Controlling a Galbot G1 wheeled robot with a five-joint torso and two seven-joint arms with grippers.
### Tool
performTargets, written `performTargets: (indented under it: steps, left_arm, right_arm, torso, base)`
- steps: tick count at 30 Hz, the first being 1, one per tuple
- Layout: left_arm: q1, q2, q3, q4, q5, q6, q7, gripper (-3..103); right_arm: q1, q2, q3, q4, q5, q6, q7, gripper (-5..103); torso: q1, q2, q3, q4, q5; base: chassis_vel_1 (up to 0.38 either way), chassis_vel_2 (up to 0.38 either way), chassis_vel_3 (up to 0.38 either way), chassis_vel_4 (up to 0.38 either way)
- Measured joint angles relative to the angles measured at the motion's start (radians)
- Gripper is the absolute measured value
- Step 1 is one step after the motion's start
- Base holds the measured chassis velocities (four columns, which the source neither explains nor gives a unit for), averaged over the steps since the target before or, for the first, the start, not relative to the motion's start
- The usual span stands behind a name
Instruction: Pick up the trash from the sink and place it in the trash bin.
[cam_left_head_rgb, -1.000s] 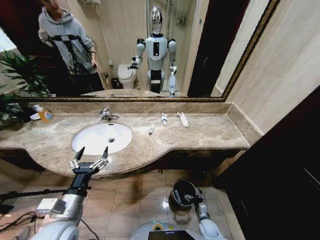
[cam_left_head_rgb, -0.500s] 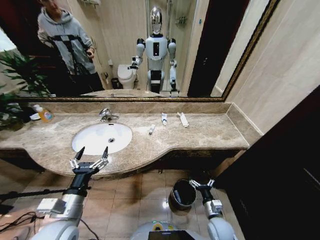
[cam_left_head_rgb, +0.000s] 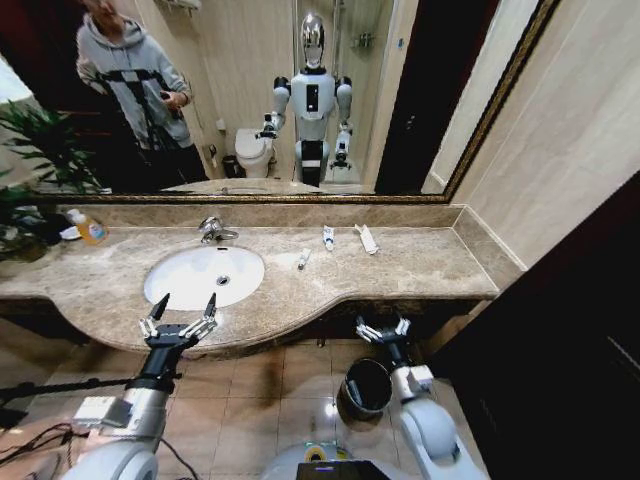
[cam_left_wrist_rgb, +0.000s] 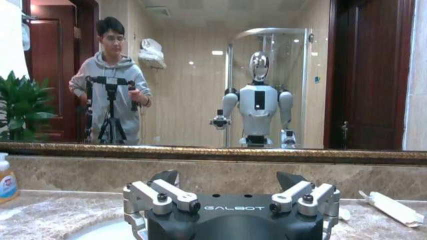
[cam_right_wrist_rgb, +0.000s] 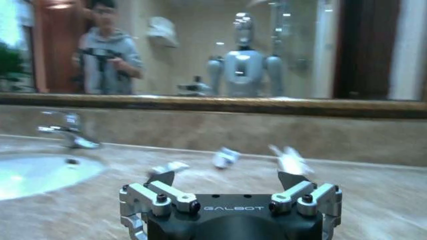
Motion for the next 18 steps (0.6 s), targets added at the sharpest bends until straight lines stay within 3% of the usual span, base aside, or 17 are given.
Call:
performTargets:
  steps: [5,10,14,18]
  left_arm:
    - [0.0,0.0,0.0,0.0,0.0,0.0,0.0,100]
    - [0.0,0.0,0.0,0.0,0.0,0.0,0.0,100]
    - [0.0,0.0,0.0,0.0,0.0,0.0,0.0,100]
    - [0.0,0.0,0.0,0.0,0.0,0.0,0.0,100]
  right_arm:
    - [0.182,-0.056,-0.138,-0.042,0.066,-0.084,0.021,100]
    - [0.326,-0.064,-0.226,-0.107,0.107,-0.135,0.044,100]
    - [0.516,-0.022,-0.366,-0.266,0.133,-0.174,0.101,100]
    - [0.608,0.016,-0.45,-0.354,0.175,-0.199,0.155,100]
  torso:
    - [0.0,0.0,0.0,0.0002,0.0]
    - [0.0,0.0,0.0,0.0002,-0.0001]
    - [0.0,0.0,0.0,0.0001,-0.0003]
    - [0.0,0.0,0.0,0.0002,-0.0003]
  base:
    - [0.0,0.0,0.0,0.0]
    - [0.0,0.0,0.0,0.0]
    - [0.0,0.0,0.0,0.0]
    - [0.0,0.0,0.0,0.0]
